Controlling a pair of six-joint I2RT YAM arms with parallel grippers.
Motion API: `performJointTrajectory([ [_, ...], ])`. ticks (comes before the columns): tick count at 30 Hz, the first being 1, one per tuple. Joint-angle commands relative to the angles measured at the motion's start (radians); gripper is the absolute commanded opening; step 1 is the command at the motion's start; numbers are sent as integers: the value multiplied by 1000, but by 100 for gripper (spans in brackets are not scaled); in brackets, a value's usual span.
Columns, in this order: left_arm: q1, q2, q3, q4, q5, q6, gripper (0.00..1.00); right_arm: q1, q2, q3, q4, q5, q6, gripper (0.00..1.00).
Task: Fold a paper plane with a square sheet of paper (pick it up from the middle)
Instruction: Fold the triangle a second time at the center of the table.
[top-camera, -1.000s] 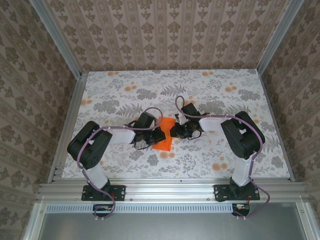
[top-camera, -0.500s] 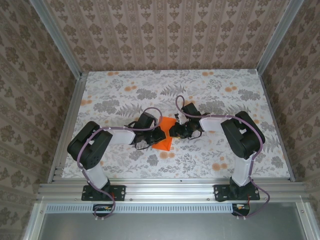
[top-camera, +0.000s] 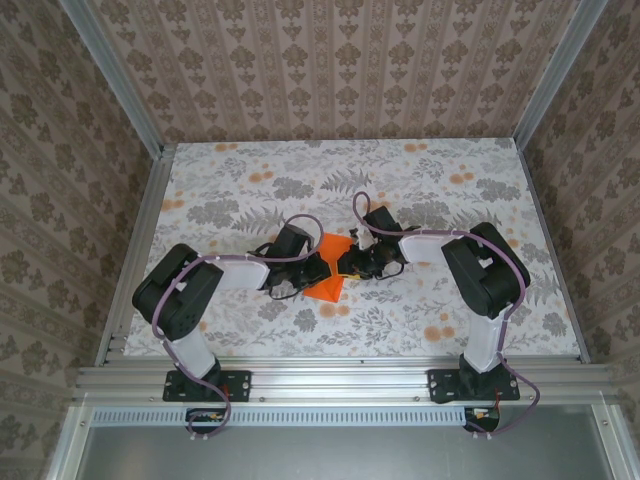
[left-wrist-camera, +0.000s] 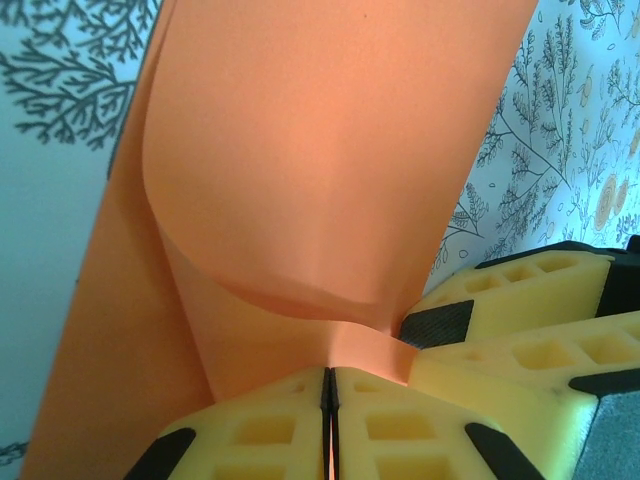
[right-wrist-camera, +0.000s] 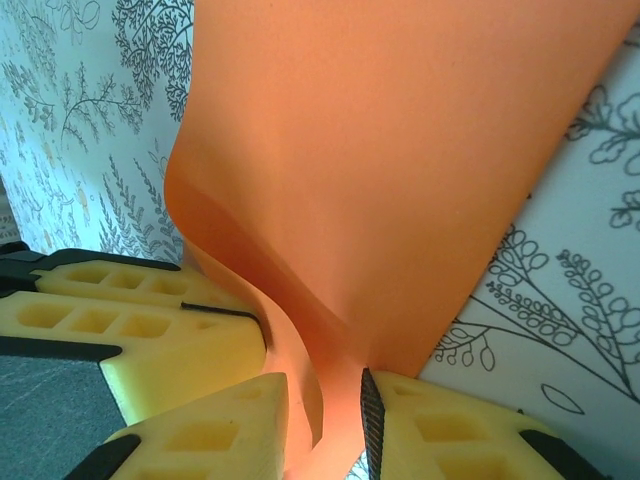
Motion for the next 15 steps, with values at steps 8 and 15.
performJointTrajectory([
  [8,-8,-22,-16,13,-13,-14,11,18,-8,-9,12,-67,58,19],
  [15,-8,-73,-38,7,-13,-8,16,17,1,29,-85,28,-38,6],
])
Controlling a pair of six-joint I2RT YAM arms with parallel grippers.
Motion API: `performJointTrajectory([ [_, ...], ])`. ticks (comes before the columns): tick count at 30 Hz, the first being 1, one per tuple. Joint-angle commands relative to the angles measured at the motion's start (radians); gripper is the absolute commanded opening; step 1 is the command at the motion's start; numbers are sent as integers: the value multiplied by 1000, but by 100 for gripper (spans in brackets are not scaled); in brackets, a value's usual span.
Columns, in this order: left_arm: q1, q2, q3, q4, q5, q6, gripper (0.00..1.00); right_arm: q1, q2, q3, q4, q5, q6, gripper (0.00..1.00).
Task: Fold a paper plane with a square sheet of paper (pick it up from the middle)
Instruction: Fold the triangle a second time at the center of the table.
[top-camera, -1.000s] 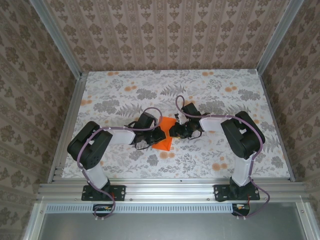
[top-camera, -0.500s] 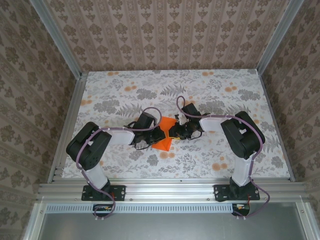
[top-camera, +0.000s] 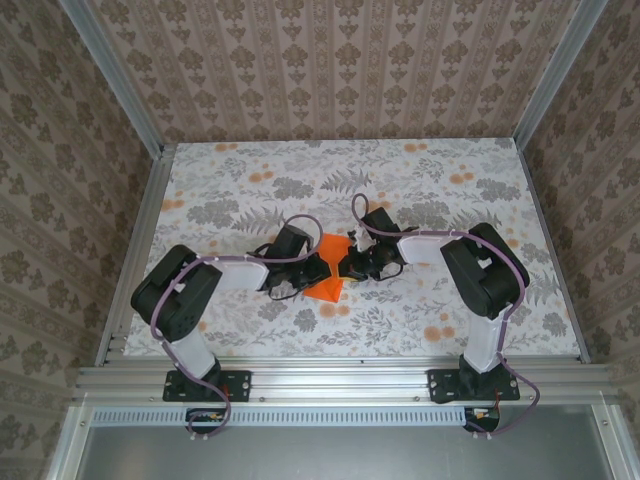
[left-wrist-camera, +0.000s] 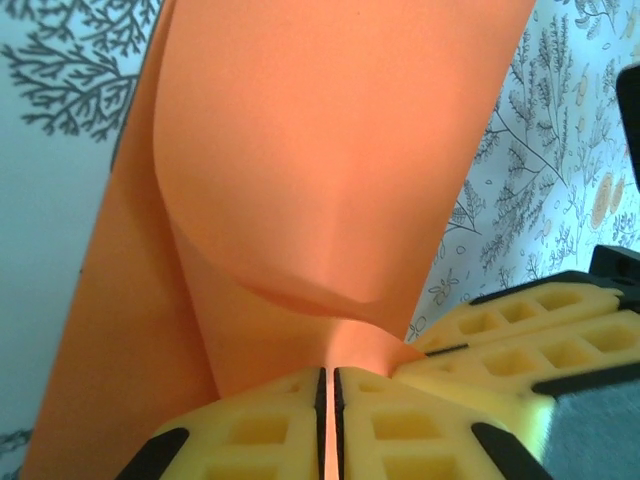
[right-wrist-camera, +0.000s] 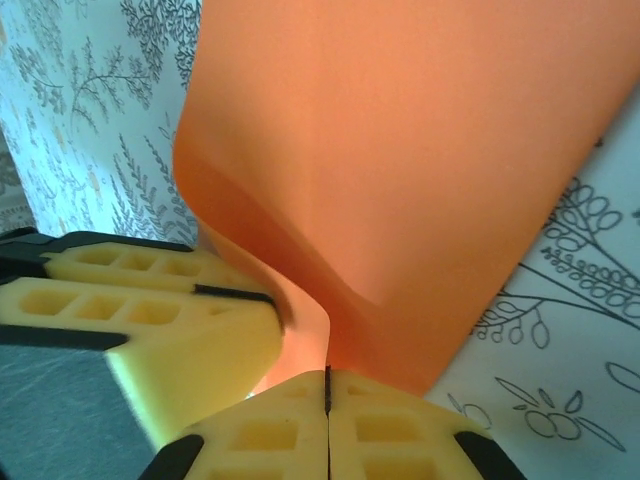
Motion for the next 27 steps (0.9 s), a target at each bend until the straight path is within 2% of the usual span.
performJointTrajectory([
  [1,-8,-67,-31,-3,-15,-3,19,4,5,35,-76,56,-68,5],
  [4,-8,-116,-65,-26,-28,-3,27,4,19,49,-84,64,-98,5],
  [9,-8,-143,-111,-52,-42,-13,29,4,32,53,-75,53,-123,4],
  [27,-7,-76,-37,-261,-38,81,8,3,64,99,-117,100,-185,4],
])
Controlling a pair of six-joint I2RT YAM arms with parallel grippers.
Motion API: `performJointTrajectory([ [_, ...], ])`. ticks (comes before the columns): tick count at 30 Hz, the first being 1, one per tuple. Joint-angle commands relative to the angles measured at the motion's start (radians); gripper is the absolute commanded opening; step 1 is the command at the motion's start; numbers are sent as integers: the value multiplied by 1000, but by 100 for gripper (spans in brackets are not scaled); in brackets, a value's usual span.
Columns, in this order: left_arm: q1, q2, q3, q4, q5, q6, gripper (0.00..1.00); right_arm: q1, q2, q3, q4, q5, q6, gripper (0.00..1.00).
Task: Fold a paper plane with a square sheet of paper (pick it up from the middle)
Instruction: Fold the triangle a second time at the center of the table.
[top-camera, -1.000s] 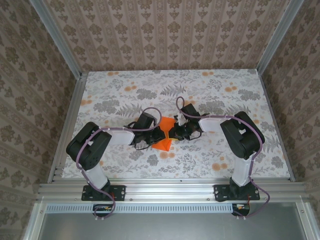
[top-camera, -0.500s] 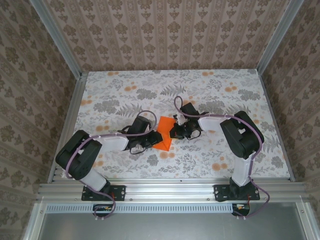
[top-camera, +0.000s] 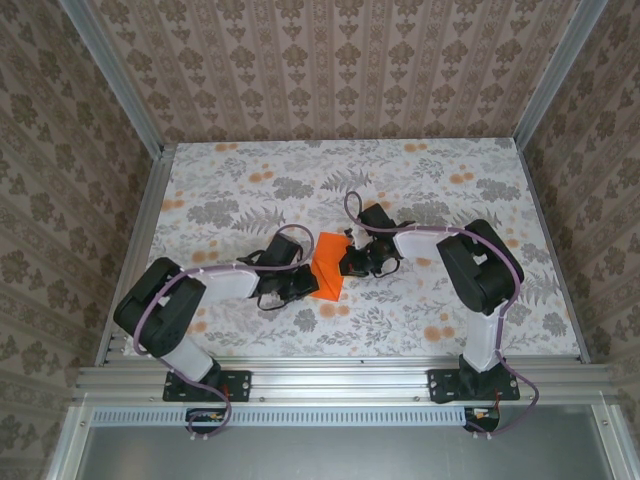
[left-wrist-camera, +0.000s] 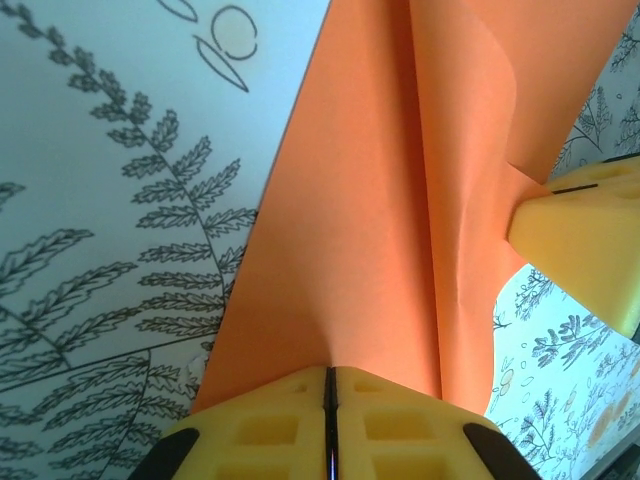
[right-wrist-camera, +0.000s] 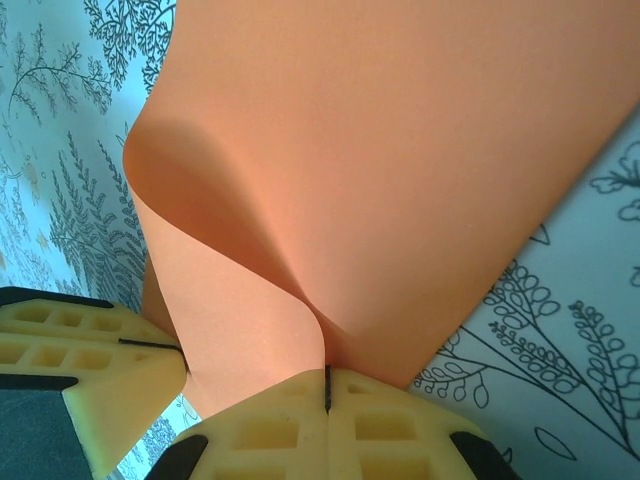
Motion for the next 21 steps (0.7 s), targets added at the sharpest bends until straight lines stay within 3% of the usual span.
performJointTrajectory([
  [1,-7,33,25,-73,3,45,8,2,24,27,-36,34,-26,4],
  [21,-8,82,58,-145,8,82,0,-3,17,40,-35,54,-35,5],
])
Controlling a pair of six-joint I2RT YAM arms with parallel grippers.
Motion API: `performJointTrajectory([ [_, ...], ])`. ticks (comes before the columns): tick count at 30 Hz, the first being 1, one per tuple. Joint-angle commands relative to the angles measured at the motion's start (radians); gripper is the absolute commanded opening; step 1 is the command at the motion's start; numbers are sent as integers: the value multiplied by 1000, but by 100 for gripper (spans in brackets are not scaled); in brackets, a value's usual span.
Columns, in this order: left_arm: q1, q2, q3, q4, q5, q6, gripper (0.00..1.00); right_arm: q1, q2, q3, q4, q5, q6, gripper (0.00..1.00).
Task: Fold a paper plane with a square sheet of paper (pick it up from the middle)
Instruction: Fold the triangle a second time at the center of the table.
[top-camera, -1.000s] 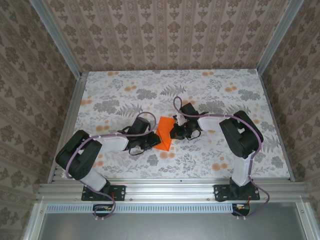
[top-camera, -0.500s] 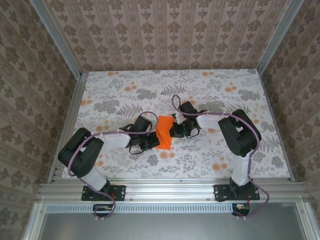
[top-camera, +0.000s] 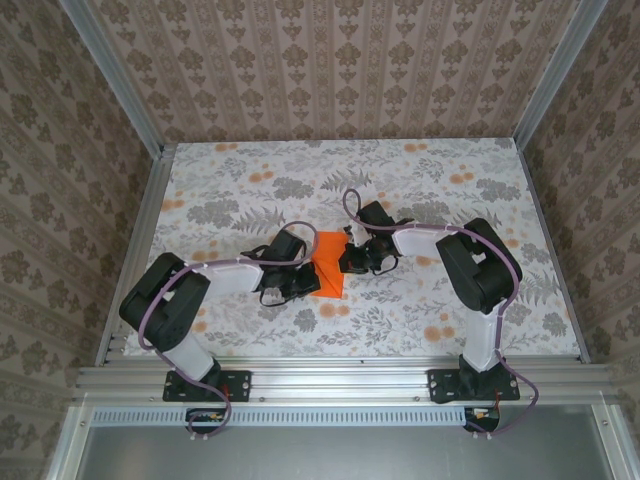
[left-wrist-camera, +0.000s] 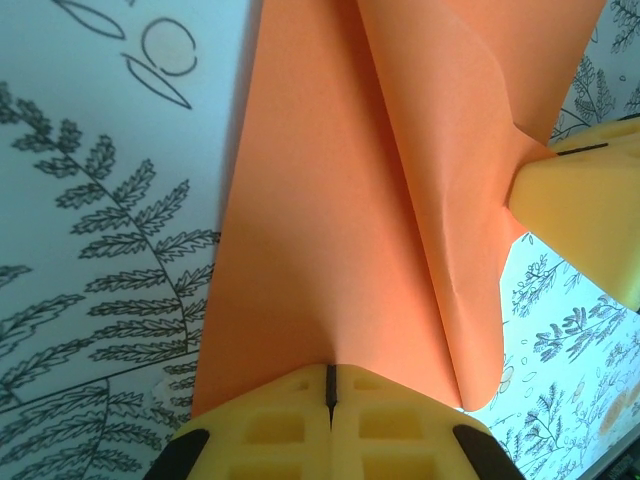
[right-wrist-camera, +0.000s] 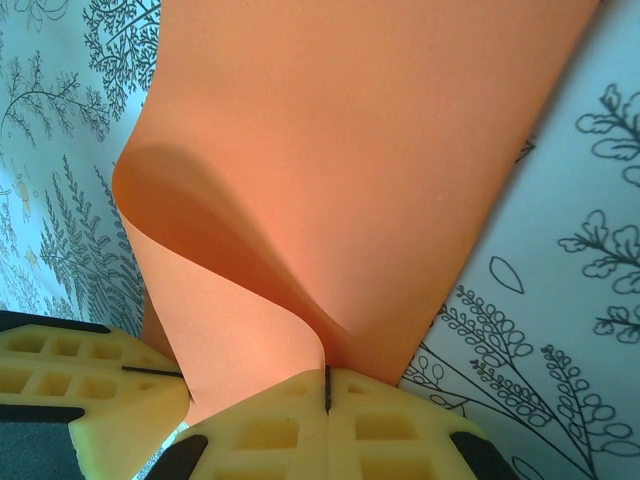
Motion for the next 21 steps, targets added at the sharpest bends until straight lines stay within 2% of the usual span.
performJointTrajectory([
  [1,-9,44,-2,-83,-10,30,0,-3,1,8,-14,23,-20,5],
  [21,-10,39,4,-109,-17,45,0,-16,-20,-12,21,52,2,5],
])
